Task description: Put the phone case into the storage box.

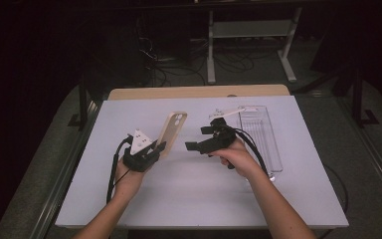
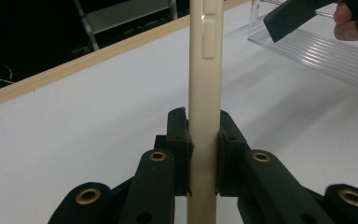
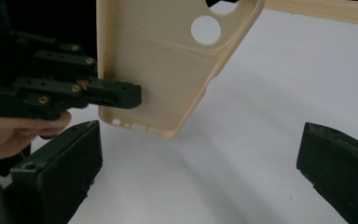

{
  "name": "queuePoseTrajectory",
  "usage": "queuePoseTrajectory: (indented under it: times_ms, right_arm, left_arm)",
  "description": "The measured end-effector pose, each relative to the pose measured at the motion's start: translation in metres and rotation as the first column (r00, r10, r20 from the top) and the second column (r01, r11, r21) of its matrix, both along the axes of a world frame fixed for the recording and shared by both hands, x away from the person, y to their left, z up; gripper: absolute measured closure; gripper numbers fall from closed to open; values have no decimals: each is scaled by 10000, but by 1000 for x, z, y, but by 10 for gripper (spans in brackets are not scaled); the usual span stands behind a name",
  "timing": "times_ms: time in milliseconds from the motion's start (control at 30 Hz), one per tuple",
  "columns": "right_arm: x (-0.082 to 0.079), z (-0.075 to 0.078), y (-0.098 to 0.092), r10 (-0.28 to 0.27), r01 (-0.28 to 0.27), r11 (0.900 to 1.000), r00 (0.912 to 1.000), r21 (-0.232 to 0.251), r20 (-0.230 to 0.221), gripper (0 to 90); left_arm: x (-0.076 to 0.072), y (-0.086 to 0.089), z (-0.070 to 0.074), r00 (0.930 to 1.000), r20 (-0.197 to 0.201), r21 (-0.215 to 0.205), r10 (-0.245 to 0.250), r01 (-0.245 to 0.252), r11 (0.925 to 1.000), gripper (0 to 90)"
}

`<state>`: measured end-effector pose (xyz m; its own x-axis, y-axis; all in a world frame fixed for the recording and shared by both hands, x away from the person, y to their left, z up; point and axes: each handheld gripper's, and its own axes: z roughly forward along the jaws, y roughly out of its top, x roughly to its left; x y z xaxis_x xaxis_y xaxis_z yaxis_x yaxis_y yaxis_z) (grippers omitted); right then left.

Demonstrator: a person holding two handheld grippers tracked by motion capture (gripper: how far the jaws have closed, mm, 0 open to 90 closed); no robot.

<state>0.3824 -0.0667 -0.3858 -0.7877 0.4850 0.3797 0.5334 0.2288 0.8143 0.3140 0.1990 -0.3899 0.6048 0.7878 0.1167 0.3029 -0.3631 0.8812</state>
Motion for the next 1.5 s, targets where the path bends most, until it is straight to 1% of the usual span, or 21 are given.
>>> queuePoseTrajectory:
  times_ms: [33,67,100,133,200,367,433,500,533,700,767,867,967,1100,1167,1233,1300,1333,1367,1433,1500]
  right_arm:
    - [0,0,0,-10,10,10000,10000,89,-41,0]
    - [0,0,1,-21,24,9998,9999,199,-103,0]
    - [-1,0,1,-87,91,9997,9999,248,-146,0]
    - [0,-1,1,-117,122,9993,9998,354,-135,0]
    - [0,-3,1,-143,164,9979,9994,631,-330,0]
    - [1,-6,1,-460,506,9925,9980,1113,-440,0]
    - [1,-7,1,-515,572,9906,9975,1241,-486,0]
    - [1,-9,2,-564,637,9879,9969,1415,-548,0]
    - [1,-9,2,-577,661,9868,9965,1480,-603,0]
    - [1,-12,5,-603,719,9831,9955,1683,-729,0]
    - [0,-12,6,-695,801,9815,9954,1737,-662,0]
    - [0,-13,8,-751,872,9782,9947,1886,-705,0]
    - [0,-14,9,-780,924,9756,9938,1992,-787,0]
    - [0,-17,13,-746,859,9774,9951,1931,-650,0]
    - [-1,-17,14,-739,867,9773,9946,1933,-727,0]
    - [-1,-18,16,-720,853,9748,9949,2063,-708,0]
    - [-1,-19,17,-685,828,9734,9949,2134,-735,0]
    - [-1,-19,18,-681,835,9727,9947,2165,-776,0]
    - [-1,-19,19,-705,855,9722,9946,2180,-757,0]
    - [-2,-19,19,-743,905,9703,9940,2243,-798,0]
    - [-1,-19,19,-747,930,9680,9935,2331,-861,0]
  left_arm:
    - [0,-1,-1,9999,-100,-130,85,-86,9999,789]
    - [0,-1,-1,9999,-124,-139,100,-101,9999,789]
    - [2,0,-1,10000,-92,-20,35,-35,10000,789]
    - [1,-2,-1,9998,-185,-213,106,-110,9997,789]
    - [2,-2,-1,9997,-224,-212,110,-114,9997,789]
    - [2,-5,-2,9997,-211,-277,113,-119,9995,789]
    - [2,-6,-2,9996,-231,-366,143,-152,9992,789]
    - [3,-7,-2,9997,-229,-274,105,-112,9996,789]
    - [2,-7,-2,9996,-261,-329,121,-130,9994,789]
    - [2,-10,-2,9996,-245,-366,106,-115,9993,789]
    - [1,-11,-2,9996,-261,-324,87,-95,9994,789]
    - [0,-13,-2,9997,-241,-407,97,-106,9991,789]
    - [0,-14,-2,9997,-224,-350,79,-87,9994,789]
    - [-1,-16,-2,9998,-222,-372,26,-34,9993,789]
    - [-2,-17,-2,9997,-239,-329,-36,28,9995,788]
    - [-2,-18,-2,9998,-194,-277,-51,45,9996,789]
    - [-3,-20,-3,9998,-209,-363,-50,42,9993,789]
    - [-4,-20,-2,9997,-213,-256,-81,76,9996,789]
    - [-4,-21,-3,9997,-210,-340,-98,91,9994,789]
    - [-4,-21,-2,9997,-166,-186,-163,159,9997,789]
    - [-5,-23,-3,9997,-170,-295,-146,141,9995,789]
